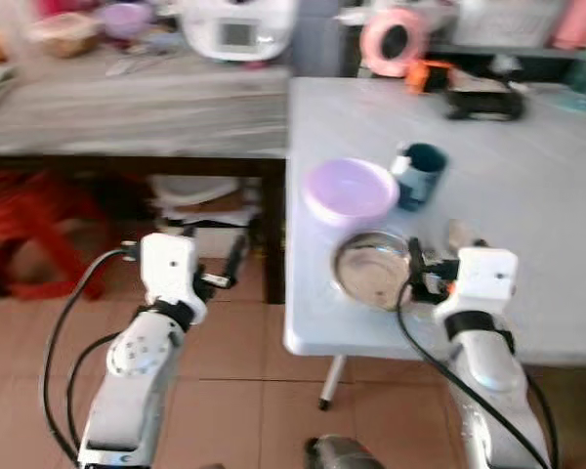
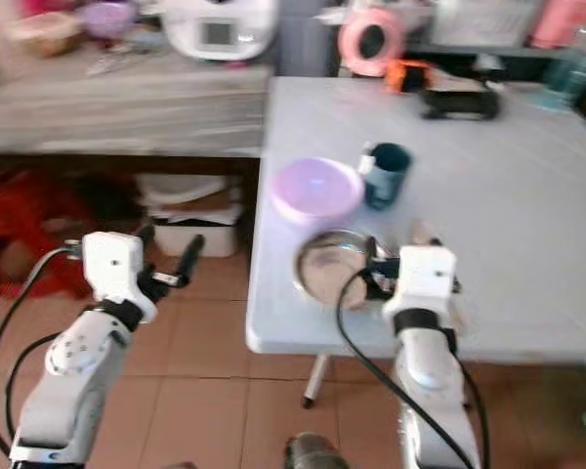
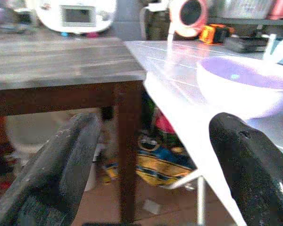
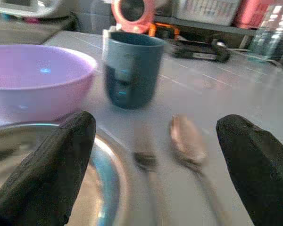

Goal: Setting the table

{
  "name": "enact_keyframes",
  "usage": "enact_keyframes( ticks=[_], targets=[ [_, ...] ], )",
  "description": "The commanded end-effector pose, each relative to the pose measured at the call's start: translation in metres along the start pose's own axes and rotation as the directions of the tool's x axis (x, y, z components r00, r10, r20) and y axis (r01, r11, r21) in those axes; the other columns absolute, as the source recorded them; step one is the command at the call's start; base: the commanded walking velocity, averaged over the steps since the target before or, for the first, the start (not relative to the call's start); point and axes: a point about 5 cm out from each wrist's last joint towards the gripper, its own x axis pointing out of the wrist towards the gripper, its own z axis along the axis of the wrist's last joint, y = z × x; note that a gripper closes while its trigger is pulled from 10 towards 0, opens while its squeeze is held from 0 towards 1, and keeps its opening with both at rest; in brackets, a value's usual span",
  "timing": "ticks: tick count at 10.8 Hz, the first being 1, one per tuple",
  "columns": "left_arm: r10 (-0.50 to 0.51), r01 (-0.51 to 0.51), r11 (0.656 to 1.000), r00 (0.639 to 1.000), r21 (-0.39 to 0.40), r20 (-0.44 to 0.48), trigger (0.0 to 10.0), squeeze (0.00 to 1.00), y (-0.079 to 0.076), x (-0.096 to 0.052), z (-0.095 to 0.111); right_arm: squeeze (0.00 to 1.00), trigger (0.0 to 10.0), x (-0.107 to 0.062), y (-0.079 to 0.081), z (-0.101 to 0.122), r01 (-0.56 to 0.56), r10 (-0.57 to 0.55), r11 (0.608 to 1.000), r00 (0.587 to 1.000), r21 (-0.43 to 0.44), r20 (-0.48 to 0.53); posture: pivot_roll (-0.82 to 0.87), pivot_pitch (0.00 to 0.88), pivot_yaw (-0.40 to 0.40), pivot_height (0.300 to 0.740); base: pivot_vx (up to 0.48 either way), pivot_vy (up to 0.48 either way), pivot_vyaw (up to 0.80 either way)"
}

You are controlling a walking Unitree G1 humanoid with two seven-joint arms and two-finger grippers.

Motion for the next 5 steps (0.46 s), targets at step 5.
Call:
enact_keyframes(
  ticks=[5],
  targets=[
    [-0.023,0.023,1.000,1.000,0.010,-0.009,10.0,0.00,-0.0008,-0.0017,-0.0005,0.00,10.0,-0.0001,-0.0004,0.0031,-0.014,0.014,0.999,1.000,0.037,-0.003,0.01,0.030,0.002,0.740,0.000,0.000,-0.41]
  ],
)
